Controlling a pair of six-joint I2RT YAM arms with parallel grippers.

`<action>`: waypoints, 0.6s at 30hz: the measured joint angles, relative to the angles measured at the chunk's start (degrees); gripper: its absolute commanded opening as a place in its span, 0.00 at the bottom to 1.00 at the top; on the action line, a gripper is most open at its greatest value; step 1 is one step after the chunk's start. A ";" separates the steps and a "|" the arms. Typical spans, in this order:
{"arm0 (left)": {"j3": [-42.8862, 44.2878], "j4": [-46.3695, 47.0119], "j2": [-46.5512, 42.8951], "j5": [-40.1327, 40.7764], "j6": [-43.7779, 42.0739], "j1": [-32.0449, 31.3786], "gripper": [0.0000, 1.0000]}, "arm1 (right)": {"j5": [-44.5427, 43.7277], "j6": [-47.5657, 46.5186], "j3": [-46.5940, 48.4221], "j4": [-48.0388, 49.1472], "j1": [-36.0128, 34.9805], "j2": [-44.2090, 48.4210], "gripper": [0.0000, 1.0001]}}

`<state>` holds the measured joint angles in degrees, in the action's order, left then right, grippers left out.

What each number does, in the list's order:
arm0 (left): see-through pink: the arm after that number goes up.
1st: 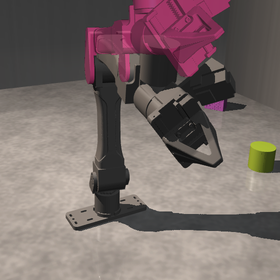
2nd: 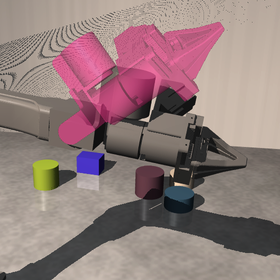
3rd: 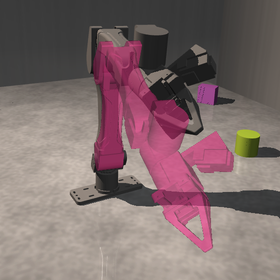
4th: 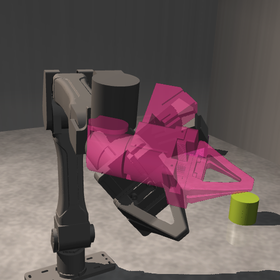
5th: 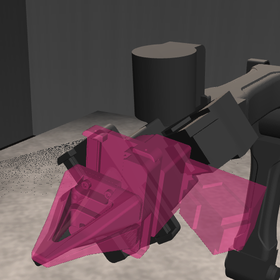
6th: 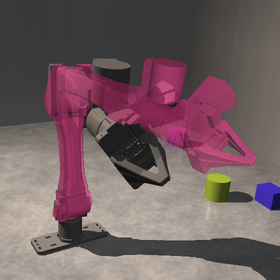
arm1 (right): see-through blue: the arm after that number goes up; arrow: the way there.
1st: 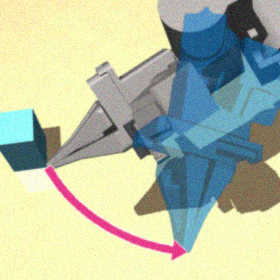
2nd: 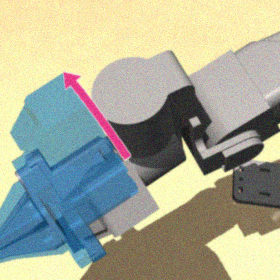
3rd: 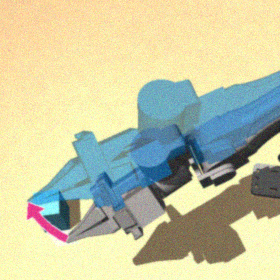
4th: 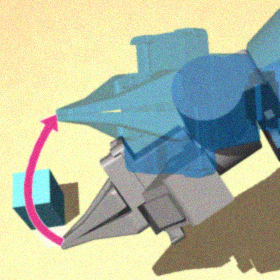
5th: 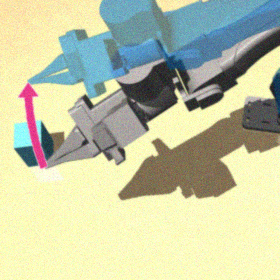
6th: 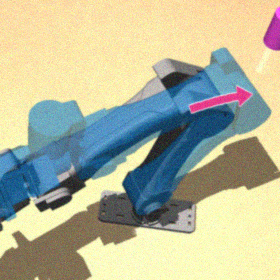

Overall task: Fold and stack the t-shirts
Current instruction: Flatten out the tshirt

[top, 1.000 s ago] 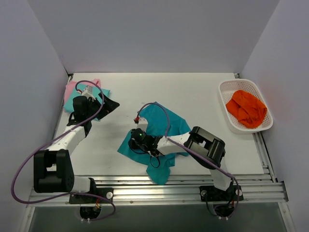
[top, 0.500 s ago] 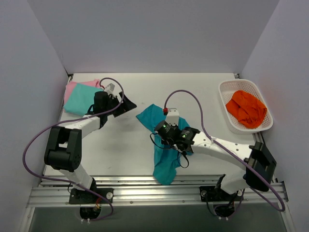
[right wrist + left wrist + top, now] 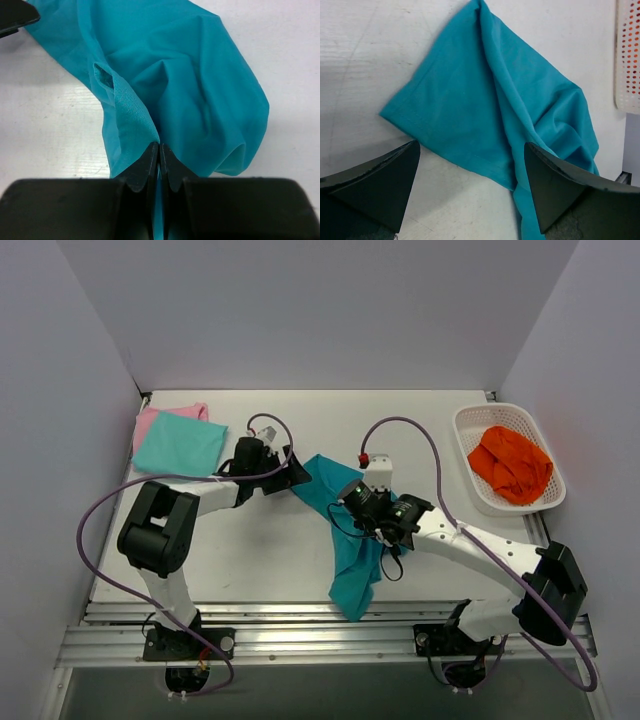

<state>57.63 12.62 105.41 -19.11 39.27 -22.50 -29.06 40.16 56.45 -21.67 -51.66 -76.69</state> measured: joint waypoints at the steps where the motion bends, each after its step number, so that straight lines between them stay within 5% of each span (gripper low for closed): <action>1: 0.00 -0.37 0.02 0.66 0.00 0.04 0.94 | -0.20 -0.31 0.09 -0.15 0.39 0.00 0.00; 18: 6.08 -5.18 5.27 8.85 1.64 -0.85 0.90 | -1.60 -4.28 4.11 -0.90 5.11 1.03 0.00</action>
<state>63.70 7.44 110.67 -10.26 40.91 -23.35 -30.65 35.88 60.55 -22.57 -46.54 -75.66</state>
